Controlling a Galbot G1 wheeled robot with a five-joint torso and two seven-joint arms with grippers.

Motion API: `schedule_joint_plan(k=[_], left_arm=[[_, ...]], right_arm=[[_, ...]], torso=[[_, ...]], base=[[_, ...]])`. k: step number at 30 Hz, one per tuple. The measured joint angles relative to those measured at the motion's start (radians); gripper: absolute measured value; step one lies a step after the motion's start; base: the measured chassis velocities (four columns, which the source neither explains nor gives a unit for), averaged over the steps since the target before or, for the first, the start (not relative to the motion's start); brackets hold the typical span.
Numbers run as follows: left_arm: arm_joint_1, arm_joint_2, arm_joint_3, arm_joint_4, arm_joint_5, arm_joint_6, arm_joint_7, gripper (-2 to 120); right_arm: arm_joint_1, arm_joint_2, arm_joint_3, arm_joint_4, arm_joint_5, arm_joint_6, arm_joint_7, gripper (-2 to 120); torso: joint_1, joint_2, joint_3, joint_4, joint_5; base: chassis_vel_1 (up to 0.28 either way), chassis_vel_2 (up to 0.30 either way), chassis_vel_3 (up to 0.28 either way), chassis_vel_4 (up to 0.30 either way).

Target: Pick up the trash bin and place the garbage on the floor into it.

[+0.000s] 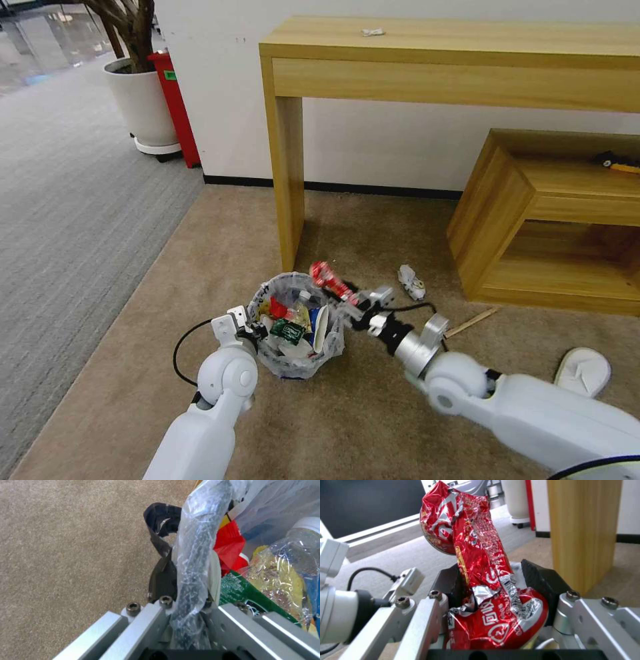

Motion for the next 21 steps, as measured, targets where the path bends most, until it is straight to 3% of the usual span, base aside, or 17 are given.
schedule_joint_plan(k=[14, 18, 21], left_arm=[[0.004, -0.03, 0.01, -0.012, 0.011, 0.002, -0.001, 0], [0.008, -0.035, 0.012, -0.017, 0.014, 0.003, -0.001, 0], [0.014, -0.04, 0.016, -0.027, 0.02, 0.003, 0.001, 0]], right_arm=[[-0.026, 0.031, -0.028, -0.076, -0.033, 0.01, -0.016, 41], [-0.03, 0.039, -0.024, -0.084, -0.038, 0.008, -0.013, 51], [-0.031, 0.048, -0.023, -0.091, -0.044, 0.004, -0.004, 67]], torso=[[0.0, 0.0, 0.0, -0.0003, -0.0002], [0.0, 0.0, 0.0, -0.0003, -0.0002], [0.0, 0.0, 0.0, 0.0001, -0.0001]], base=[[0.0, 0.0, 0.0, 0.0], [0.0, 0.0, 0.0, 0.0], [0.0, 0.0, 0.0, 0.0]])
